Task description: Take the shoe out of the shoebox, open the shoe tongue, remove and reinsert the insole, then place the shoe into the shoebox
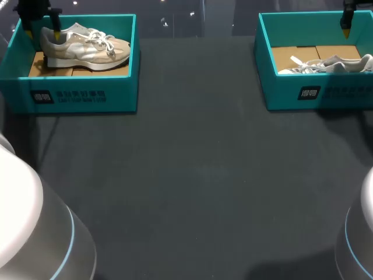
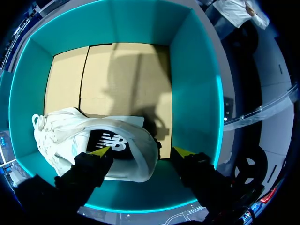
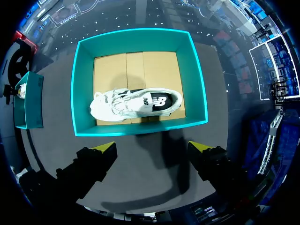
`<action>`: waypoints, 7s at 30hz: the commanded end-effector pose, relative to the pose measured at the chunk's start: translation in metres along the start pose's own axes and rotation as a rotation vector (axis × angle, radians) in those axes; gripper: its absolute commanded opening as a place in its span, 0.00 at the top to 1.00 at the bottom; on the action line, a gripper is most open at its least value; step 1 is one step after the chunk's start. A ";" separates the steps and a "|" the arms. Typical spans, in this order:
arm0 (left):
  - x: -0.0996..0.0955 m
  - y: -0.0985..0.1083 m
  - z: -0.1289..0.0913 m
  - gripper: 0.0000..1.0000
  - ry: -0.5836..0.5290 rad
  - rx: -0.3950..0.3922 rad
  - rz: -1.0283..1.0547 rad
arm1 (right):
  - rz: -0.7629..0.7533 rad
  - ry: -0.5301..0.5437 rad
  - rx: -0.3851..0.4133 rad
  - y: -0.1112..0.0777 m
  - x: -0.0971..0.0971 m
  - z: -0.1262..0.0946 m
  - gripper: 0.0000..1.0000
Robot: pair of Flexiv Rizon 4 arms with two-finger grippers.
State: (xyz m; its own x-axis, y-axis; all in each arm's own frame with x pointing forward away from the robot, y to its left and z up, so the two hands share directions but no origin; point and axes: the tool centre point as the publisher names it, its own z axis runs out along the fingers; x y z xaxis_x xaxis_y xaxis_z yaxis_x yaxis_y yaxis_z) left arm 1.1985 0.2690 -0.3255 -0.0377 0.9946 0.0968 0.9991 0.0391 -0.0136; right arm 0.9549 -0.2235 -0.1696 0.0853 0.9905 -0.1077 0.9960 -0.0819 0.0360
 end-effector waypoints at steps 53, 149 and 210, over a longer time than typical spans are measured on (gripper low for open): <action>0.010 0.006 0.052 0.29 0.035 -0.006 -0.006 | 0.001 -0.001 0.000 0.000 0.000 0.000 0.00; -0.001 -0.085 -0.182 1.00 -0.001 -0.175 -0.005 | 0.001 -0.001 0.000 0.000 0.000 0.000 0.00; -0.221 -0.439 -0.139 1.00 0.003 -0.250 0.101 | 0.001 -0.001 0.000 0.000 0.000 0.000 0.00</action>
State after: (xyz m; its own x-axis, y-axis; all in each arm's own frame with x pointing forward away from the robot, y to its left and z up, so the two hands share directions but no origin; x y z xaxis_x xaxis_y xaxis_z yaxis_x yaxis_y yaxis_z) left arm 0.7792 0.0242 -0.2003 0.0662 0.9924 0.1041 0.9847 -0.0819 0.1541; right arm 0.9549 -0.2235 -0.1697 0.0853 0.9905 -0.1075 0.9960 -0.0819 0.0361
